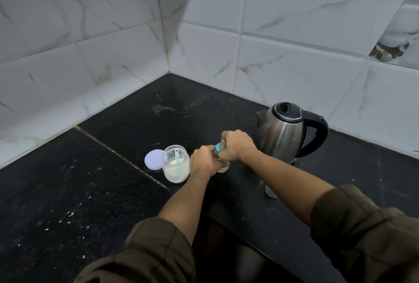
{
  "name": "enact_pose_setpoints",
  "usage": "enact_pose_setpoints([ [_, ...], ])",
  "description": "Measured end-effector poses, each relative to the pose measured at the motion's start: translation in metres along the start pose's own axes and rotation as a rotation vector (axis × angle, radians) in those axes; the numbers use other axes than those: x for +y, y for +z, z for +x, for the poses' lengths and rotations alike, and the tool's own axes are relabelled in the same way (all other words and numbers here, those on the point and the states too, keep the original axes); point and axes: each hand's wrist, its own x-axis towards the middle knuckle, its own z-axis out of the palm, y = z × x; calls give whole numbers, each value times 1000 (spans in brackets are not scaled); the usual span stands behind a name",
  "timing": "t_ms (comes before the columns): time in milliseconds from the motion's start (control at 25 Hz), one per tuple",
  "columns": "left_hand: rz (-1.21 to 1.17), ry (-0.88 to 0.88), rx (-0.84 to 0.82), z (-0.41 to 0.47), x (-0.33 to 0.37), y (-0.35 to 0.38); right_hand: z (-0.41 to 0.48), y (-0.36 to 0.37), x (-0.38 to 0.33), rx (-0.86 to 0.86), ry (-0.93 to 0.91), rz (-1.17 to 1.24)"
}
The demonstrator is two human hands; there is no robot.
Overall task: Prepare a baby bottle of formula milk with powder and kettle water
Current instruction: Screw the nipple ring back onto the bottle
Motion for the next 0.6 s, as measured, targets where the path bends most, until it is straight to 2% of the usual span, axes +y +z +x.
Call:
enact_pose_setpoints([
  [240, 34, 20, 52, -6, 1, 1, -10, 21, -15, 185, 154, 46],
  [360, 25, 13, 50, -6, 2, 0, -15, 25, -20, 215, 229, 108],
  [480, -8, -9, 34, -6, 2, 0, -17, 17, -10, 112, 192, 179],
  [600, -46, -20, 8, -7, 5, 2, -21, -12, 14, -146, 193, 411],
])
